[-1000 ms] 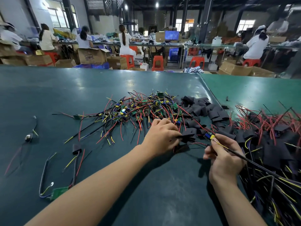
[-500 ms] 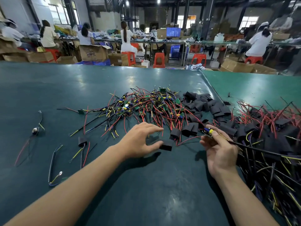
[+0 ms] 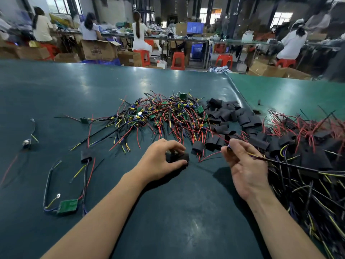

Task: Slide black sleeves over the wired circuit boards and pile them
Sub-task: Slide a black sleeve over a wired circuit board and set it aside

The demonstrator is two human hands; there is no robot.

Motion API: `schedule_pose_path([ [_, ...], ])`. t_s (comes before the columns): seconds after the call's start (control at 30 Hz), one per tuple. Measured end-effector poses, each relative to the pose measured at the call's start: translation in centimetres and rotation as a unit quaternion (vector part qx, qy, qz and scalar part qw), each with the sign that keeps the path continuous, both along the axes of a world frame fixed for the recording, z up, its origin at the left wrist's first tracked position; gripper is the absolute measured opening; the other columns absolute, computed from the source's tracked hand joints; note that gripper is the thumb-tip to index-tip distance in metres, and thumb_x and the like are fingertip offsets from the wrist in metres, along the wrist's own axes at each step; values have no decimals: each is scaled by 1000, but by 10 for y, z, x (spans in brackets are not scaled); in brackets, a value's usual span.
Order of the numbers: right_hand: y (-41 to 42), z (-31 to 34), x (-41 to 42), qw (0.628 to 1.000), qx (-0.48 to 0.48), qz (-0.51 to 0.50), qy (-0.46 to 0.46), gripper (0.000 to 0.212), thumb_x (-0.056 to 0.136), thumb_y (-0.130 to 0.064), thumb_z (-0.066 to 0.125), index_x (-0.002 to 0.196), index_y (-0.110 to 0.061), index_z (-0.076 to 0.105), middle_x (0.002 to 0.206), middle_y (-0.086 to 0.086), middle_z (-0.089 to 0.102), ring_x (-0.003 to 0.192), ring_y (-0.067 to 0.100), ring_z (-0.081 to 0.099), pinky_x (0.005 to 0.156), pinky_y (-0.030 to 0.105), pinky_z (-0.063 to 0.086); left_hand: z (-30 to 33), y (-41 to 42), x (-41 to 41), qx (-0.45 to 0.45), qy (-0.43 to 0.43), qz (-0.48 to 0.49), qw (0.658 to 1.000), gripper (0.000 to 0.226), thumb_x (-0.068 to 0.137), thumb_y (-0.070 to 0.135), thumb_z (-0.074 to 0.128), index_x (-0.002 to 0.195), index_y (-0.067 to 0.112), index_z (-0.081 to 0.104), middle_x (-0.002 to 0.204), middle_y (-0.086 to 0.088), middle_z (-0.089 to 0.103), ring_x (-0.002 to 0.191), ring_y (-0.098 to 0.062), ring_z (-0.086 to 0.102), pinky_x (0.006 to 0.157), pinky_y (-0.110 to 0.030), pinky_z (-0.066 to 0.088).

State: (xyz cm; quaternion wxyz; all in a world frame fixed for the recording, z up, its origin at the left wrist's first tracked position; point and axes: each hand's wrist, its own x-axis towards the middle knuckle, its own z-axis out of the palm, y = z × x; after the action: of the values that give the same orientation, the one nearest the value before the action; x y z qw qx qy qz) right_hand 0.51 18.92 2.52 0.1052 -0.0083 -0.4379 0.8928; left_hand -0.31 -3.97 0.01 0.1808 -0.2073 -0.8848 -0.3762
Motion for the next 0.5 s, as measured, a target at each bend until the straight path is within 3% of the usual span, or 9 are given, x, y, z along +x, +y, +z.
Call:
schedule_pose_path([
  [0.13, 3, -3, -1, 1000, 24, 4, 11, 12, 70, 1, 68, 80, -6, 69, 72, 4, 71, 66, 14, 69, 67, 20, 57, 1, -7, -2, 144, -5, 40, 989, 30, 74, 21, 86, 98, 29, 69, 92, 16, 72, 91, -6, 67, 85, -14, 45],
  [0.23, 4, -6, -2, 1000, 28, 8, 11, 17, 73, 4, 67, 88, -4, 66, 73, 3, 71, 68, 12, 68, 66, 20, 57, 3, -9, 1, 215, -2, 63, 975, 27, 73, 20, 87, 92, 28, 68, 92, 11, 74, 89, -11, 69, 86, -28, 51],
  [0.37, 0, -8, -2, 998, 61, 8, 5, 20, 83, 13, 60, 79, -5, 68, 69, 4, 69, 62, 13, 66, 62, 19, 56, 6, -10, 4, 272, -3, 79, 959, 33, 72, 16, 88, 98, 19, 67, 98, 7, 75, 95, -14, 70, 89, -49, 53],
  [0.5, -1, -10, -1, 996, 83, 17, 7, 34, 85, 13, 60, 67, -14, 73, 67, 3, 68, 63, 11, 66, 61, 19, 56, 8, -10, 6, 304, -14, 86, 949, 39, 71, 8, 87, 102, 13, 65, 100, 4, 75, 97, -17, 70, 89, -54, 52],
])
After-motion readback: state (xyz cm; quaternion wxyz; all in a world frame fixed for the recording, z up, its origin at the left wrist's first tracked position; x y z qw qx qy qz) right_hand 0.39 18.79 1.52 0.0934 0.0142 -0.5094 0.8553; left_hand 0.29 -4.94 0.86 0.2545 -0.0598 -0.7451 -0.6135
